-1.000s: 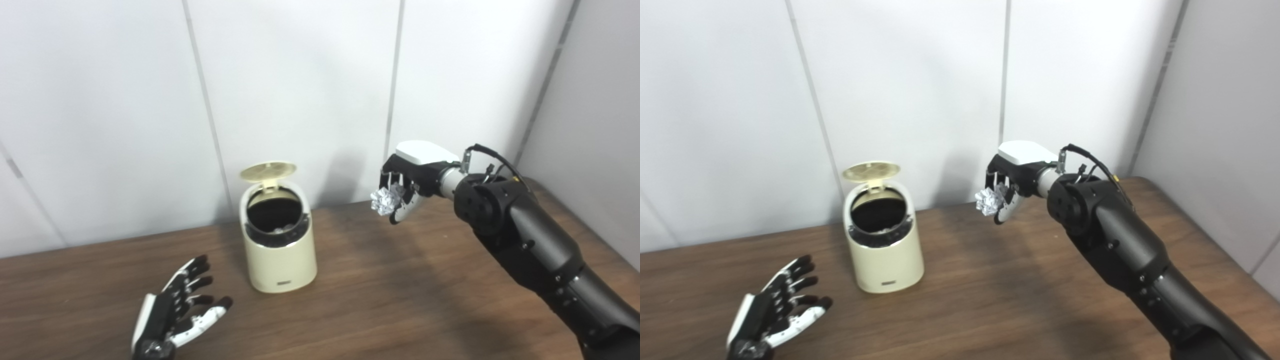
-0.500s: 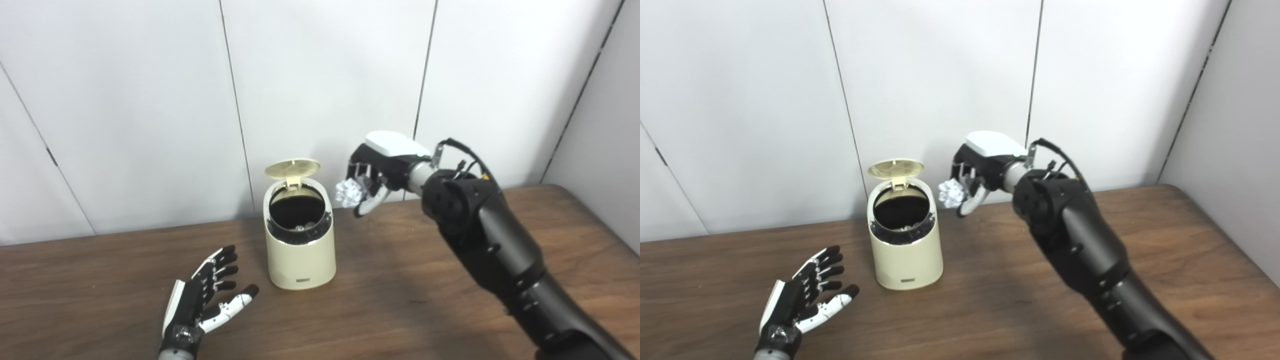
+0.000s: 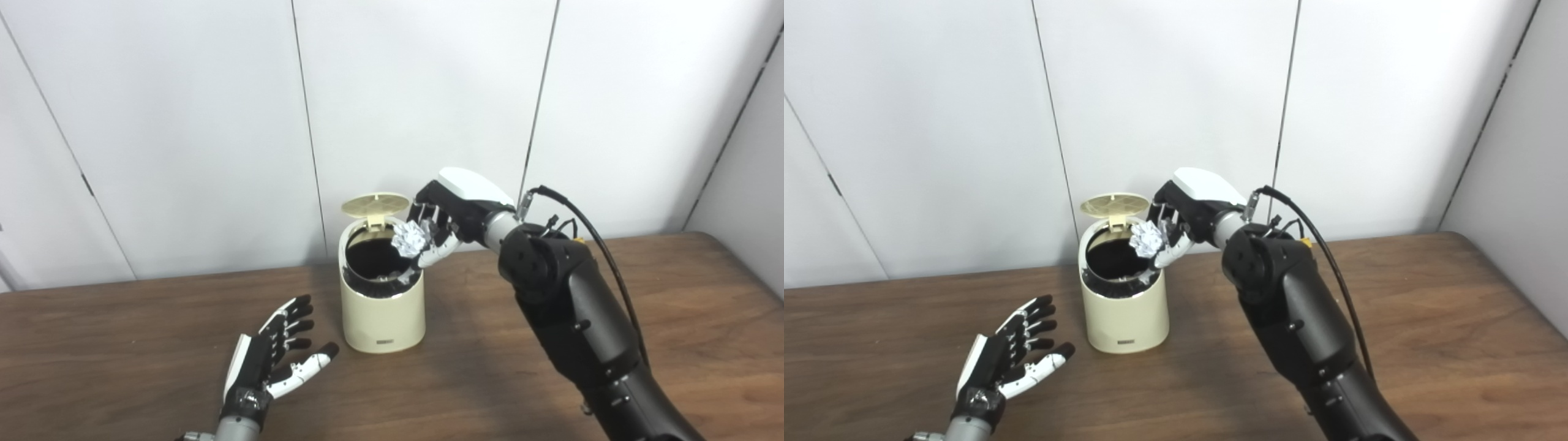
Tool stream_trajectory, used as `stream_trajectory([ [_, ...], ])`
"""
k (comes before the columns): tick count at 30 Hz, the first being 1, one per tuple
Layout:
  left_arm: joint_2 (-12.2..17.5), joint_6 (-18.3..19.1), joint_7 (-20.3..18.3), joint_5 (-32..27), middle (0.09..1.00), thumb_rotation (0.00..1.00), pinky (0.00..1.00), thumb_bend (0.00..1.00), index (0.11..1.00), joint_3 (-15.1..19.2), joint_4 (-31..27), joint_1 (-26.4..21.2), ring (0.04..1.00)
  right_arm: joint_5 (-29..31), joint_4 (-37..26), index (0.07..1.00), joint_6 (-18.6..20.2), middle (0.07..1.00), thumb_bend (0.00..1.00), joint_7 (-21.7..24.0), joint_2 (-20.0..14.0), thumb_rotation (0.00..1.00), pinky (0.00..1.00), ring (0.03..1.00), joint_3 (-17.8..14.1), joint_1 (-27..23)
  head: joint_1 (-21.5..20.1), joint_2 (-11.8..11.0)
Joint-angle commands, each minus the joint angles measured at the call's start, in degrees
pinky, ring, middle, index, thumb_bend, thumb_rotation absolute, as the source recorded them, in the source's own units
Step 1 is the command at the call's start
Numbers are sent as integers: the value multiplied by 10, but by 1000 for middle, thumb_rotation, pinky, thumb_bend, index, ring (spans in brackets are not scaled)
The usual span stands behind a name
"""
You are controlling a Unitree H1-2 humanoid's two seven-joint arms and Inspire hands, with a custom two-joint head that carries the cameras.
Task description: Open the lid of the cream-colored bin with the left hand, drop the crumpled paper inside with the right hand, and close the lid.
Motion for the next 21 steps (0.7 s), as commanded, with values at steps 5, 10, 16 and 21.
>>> stream_trajectory([
  [5, -5, -20, 9, 6, 860, 214, 716, 723, 901, -1, -11, -23, 809, -13, -4, 493, 3, 494, 520, -15, 4, 0, 318, 394, 0, -37, 4, 2],
  [10, -7, -20, 11, 8, 861, 232, 737, 731, 903, -2, -8, -24, 817, -8, -1, 489, 2, 499, 520, -21, 6, 0, 329, 404, 6, -39, 7, 3],
  [16, -9, -18, 10, 6, 864, 223, 733, 729, 904, -1, -10, -24, 819, -16, 4, 481, -3, 497, 521, -30, 0, 0, 344, 415, 25, -42, 9, 3],
  [21, -10, -18, 9, 5, 861, 219, 739, 729, 903, -1, -12, -23, 814, -21, 6, 479, 3, 498, 521, -22, 11, 0, 345, 419, 22, -39, 11, 5],
])
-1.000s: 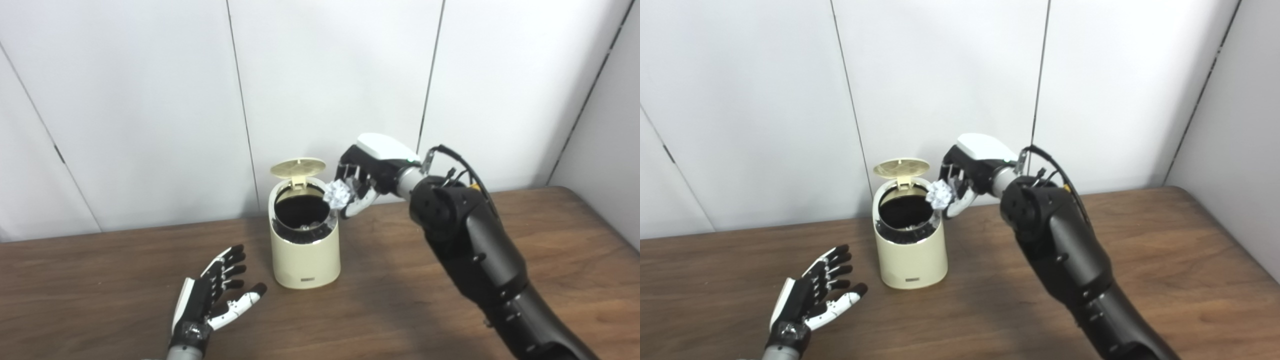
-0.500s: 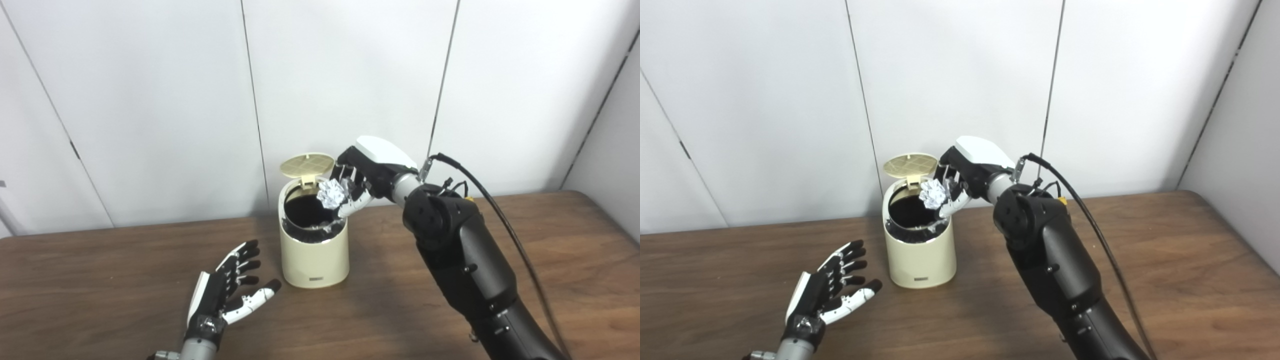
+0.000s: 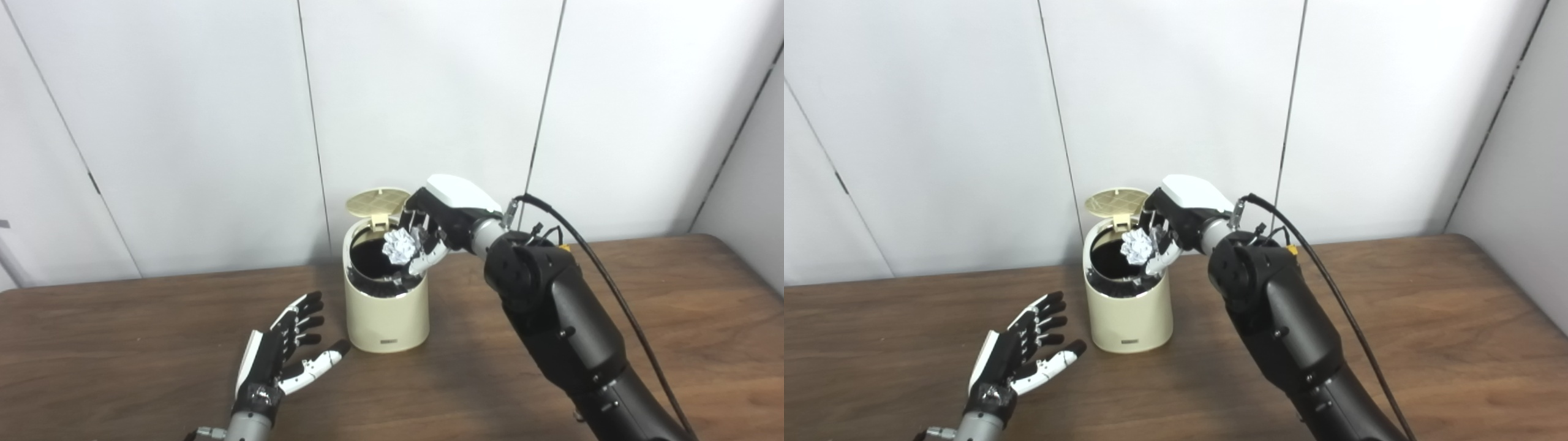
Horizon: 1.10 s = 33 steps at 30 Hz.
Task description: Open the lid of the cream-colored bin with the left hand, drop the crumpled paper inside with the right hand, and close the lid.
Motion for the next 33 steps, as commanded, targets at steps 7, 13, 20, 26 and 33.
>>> stream_trajectory([
  [7, -2, -16, 6, 3, 857, 215, 725, 728, 900, 0, -14, -21, 804, -14, -9, 478, 3, 502, 521, -5, 22, 0, 349, 423, -20, -30, 2, 2],
  [13, -3, -15, 6, 1, 859, 217, 725, 729, 902, 1, -16, -20, 808, -7, -5, 496, 2, 495, 519, -14, 24, 0, 310, 391, -12, -25, 4, 3],
  [20, -4, -9, 6, 3, 861, 214, 714, 729, 903, 1, -21, -20, 812, -1, -5, 497, -1, 505, 519, -6, 10, 0, 347, 406, 3, -24, 5, 4],
  [26, -2, -12, 4, 2, 863, 219, 721, 729, 904, 1, -20, -19, 814, -9, -4, 522, 1, 511, 517, 10, -5, 0, 361, 412, 21, -27, 4, 4],
  [33, -3, -12, 4, 3, 862, 221, 737, 729, 904, 0, -20, -18, 811, -13, -4, 527, 2, 475, 523, 13, -11, 0, 326, 435, 29, -26, 5, 4],
])
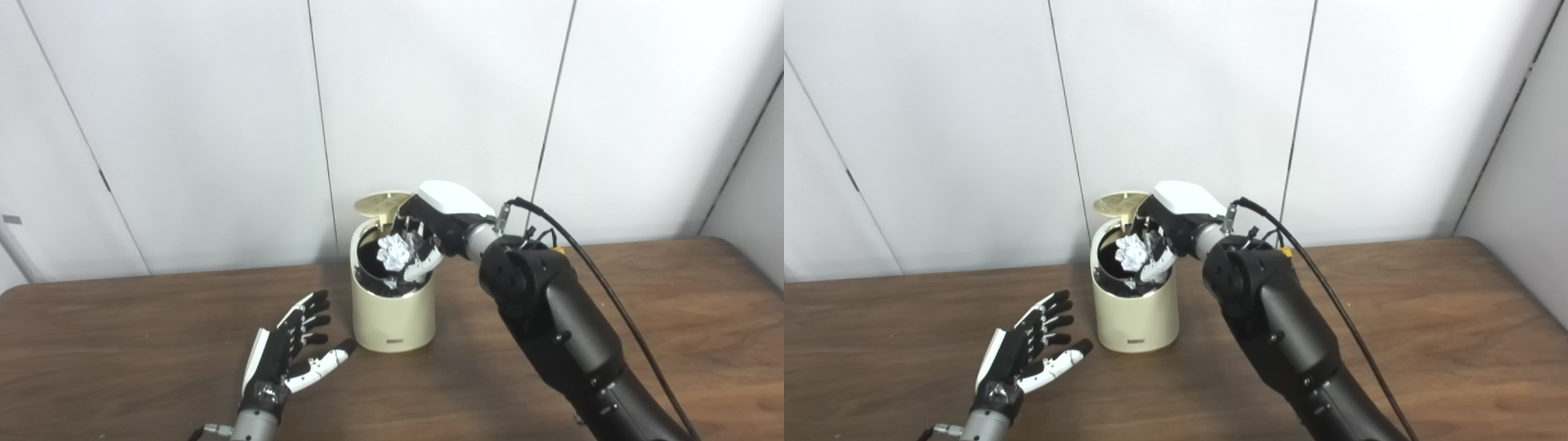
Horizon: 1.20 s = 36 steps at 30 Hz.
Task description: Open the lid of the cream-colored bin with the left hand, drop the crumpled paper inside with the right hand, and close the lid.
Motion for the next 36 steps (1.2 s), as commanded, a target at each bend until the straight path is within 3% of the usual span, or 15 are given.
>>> stream_trajectory([
  [1, 0, -13, 4, 0, 863, 219, 737, 728, 905, 0, -19, -18, 811, -11, -5, 509, 3, 565, 523, 6, -10, 79, 349, 477, 1, -22, 0, 1],
  [5, 1, -16, 3, -1, 864, 224, 740, 730, 905, 0, -18, -19, 809, -20, -7, 497, 3, 673, 522, 16, -8, 130, 393, 523, -2, -20, -1, 1],
  [9, 1, -16, 3, -2, 863, 221, 744, 729, 904, 0, -18, -18, 810, -29, -8, 497, 3, 690, 522, 26, -5, 133, 390, 507, -5, -19, 0, 2],
  [10, 1, -16, 3, -1, 863, 222, 744, 730, 905, 0, -19, -18, 810, -30, -8, 591, 3, 699, 735, 27, -5, 81, 394, 509, -5, -19, 0, 2],
  [12, 0, -15, 4, -1, 861, 228, 745, 736, 904, 0, -20, -17, 810, -30, -8, 648, 3, 700, 863, 28, -5, 52, 402, 515, -5, -18, 0, 2],
  [22, 0, -17, 2, -4, 863, 220, 721, 736, 904, 0, -19, -17, 810, -34, -8, 708, 3, 780, 886, 40, 1, 56, 430, 554, -11, -16, 0, 3],
  [28, -1, -15, 2, -5, 860, 205, 728, 724, 903, 0, -22, -16, 809, -39, -8, 824, 3, 860, 890, 42, 2, 65, 405, 589, -11, -14, 0, 4],
  [32, 1, -15, 1, -3, 863, 208, 724, 722, 903, 0, -23, -16, 810, -41, -11, 836, 3, 863, 886, 43, 1, 65, 394, 560, -10, -12, 0, 5],
  [36, 0, -12, 0, -4, 863, 206, 722, 725, 900, 0, -26, -15, 810, -42, -13, 826, 3, 865, 887, 42, 1, 74, 419, 614, -13, -10, -1, 6],
])
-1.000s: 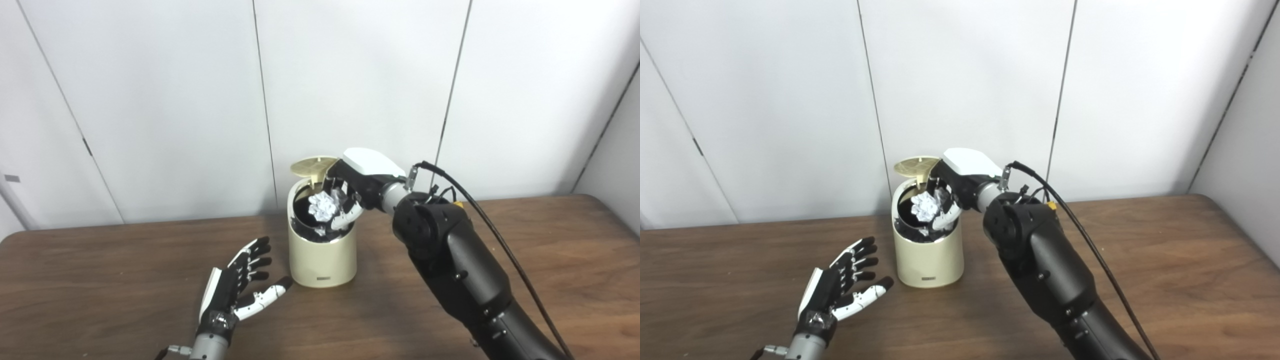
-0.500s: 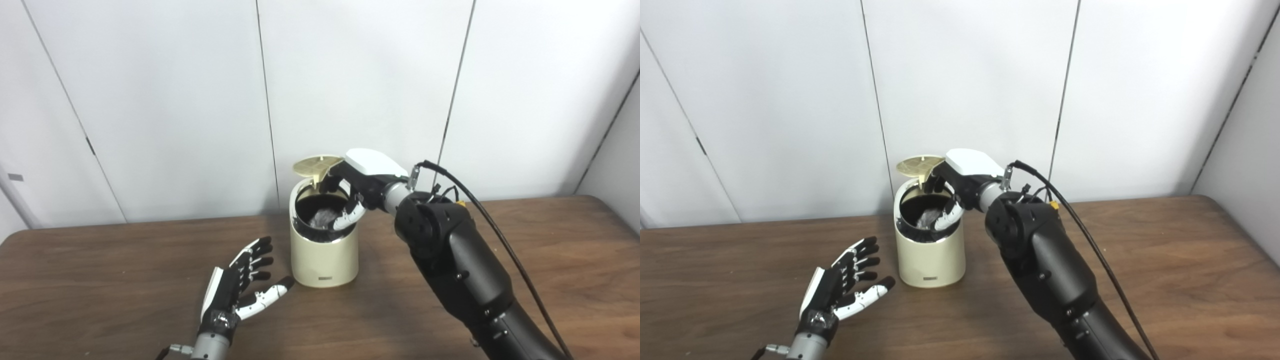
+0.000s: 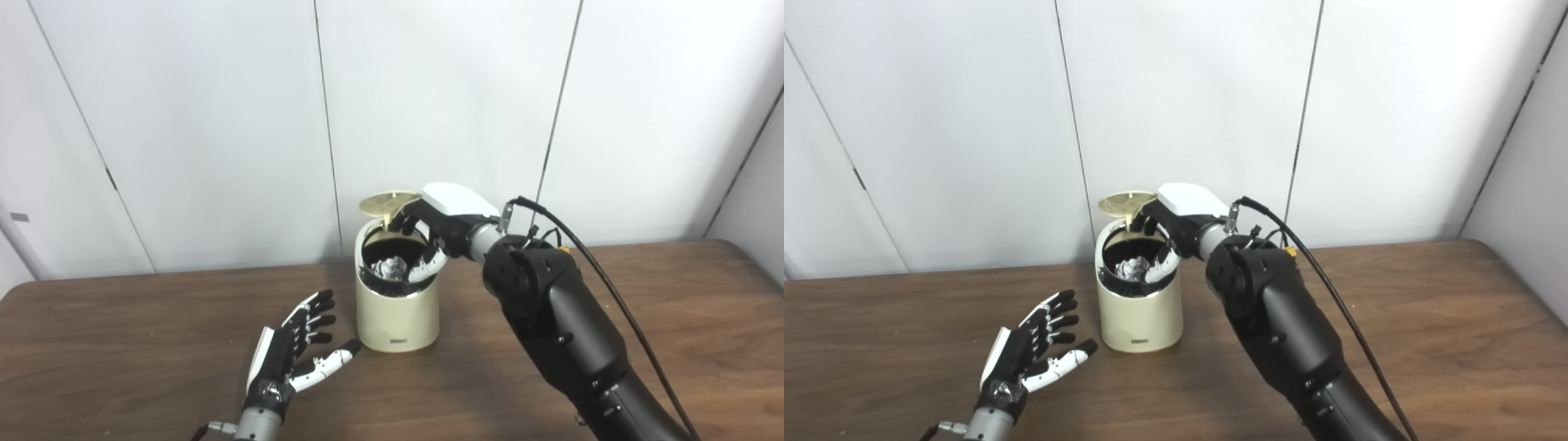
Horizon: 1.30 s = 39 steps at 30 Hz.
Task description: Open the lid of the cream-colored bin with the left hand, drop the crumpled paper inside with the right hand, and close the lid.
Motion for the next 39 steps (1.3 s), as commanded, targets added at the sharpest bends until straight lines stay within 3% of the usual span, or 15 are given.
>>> stream_trajectory([
  [1, 0, -12, 3, -2, 863, 208, 722, 726, 900, 0, -25, -15, 810, -7, -10, 819, 3, 860, 885, 2, -7, 74, 428, 619, -6, -9, 0, 1],
  [6, 0, -11, 0, -6, 862, 198, 715, 720, 899, 1, -27, -13, 807, 1, -37, 677, 2, 613, 839, 8, -16, 95, 416, 522, -19, -8, 1, 2],
  [10, 2, -9, 0, -2, 858, 203, 706, 720, 898, 0, -30, -12, 799, -3, -64, 621, 3, 553, 827, 27, -23, 101, 436, 529, -35, -6, 2, 3],
  [12, 3, -7, 0, -1, 859, 209, 693, 719, 899, 0, -33, -11, 797, 2, -79, 610, 3, 562, 830, 35, -25, 88, 464, 543, -50, -3, 3, 3],
  [15, 4, -6, -2, -2, 861, 209, 696, 719, 899, 0, -35, -10, 799, 17, -103, 591, 0, 551, 841, 27, -39, 91, 386, 489, -63, 5, 4, 5],
  [20, 6, 1, -4, -2, 867, 203, 685, 715, 901, 1, -39, -7, 801, 69, -121, 572, -14, 529, 848, -31, -42, 75, 409, 494, -98, 31, 5, 6],
  [25, 6, -3, -3, -2, 862, 207, 702, 720, 894, 1, -36, -7, 801, 184, -121, 623, -29, 583, 842, -117, -19, 90, 480, 578, -170, 85, 9, 7],
  [26, 7, -4, -3, -2, 862, 206, 701, 720, 892, 1, -36, -7, 803, 208, -117, 638, -38, 596, 856, -134, -16, 92, 489, 573, -182, 96, 10, 7],
  [28, 7, -3, -2, -1, 861, 208, 695, 721, 890, 1, -36, -7, 804, 256, -100, 672, -71, 617, 861, -169, -11, 76, 384, 466, -201, 120, 11, 7],
  [31, 6, -3, -2, -1, 862, 209, 689, 722, 889, 1, -36, -7, 805, 301, -71, 700, -112, 637, 853, -206, -15, 73, 349, 416, -208, 143, 15, 6],
  [36, 5, -6, -4, -6, 865, 190, 669, 723, 892, 2, -39, -3, 806, 360, -15, 753, -180, 699, 854, -252, -23, 111, 470, 519, -209, 190, 35, 4],
  [39, 5, -7, -6, -10, 868, 193, 673, 730, 894, 3, -43, 0, 813, 397, 8, 763, -219, 714, 856, -276, -18, 99, 432, 556, -215, 219, 40, 4],
])
